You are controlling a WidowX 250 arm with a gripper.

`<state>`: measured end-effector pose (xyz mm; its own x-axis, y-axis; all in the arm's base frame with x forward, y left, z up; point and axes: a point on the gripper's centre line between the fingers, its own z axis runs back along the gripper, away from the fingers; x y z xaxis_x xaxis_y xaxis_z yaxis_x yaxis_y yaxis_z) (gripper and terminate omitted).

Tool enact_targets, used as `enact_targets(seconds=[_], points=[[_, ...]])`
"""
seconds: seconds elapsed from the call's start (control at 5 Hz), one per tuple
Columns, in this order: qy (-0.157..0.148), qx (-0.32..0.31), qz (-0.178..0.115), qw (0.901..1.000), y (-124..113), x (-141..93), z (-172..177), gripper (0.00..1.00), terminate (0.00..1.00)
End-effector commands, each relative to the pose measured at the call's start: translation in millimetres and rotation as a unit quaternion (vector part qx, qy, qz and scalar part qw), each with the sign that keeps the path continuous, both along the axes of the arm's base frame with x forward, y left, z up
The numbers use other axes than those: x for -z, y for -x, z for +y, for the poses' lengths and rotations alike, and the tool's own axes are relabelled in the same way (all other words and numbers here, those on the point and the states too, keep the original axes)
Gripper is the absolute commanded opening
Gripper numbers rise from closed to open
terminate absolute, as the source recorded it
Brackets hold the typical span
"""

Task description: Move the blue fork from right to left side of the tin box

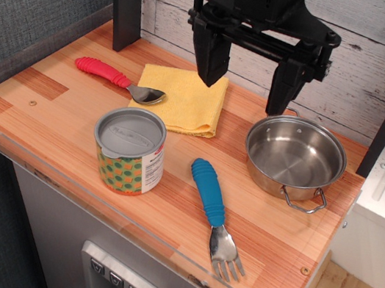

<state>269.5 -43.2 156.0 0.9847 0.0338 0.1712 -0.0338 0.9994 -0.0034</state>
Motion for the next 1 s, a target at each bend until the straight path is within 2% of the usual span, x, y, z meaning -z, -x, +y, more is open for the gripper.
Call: enact_targets(seconds=[0.0,0.2,0.4,0.6,0.8], points=[[0.0,0.0,0.0,1.0,0.0,0.0,0.0,1.0,0.0],[0.01,-0.056,0.007,0.9984,12.0,34.2,5.8,1.0,0.0],[0.012,-0.097,-0.013,0.9951,16.7,55.5,4.2,1.0,0.0],[0.01,-0.143,-0.001,0.9896,18.2,82.2,8.7,1.0,0.0],[0.01,-0.193,-0.003,0.9811,10.6,103.0,8.9,1.0,0.0]])
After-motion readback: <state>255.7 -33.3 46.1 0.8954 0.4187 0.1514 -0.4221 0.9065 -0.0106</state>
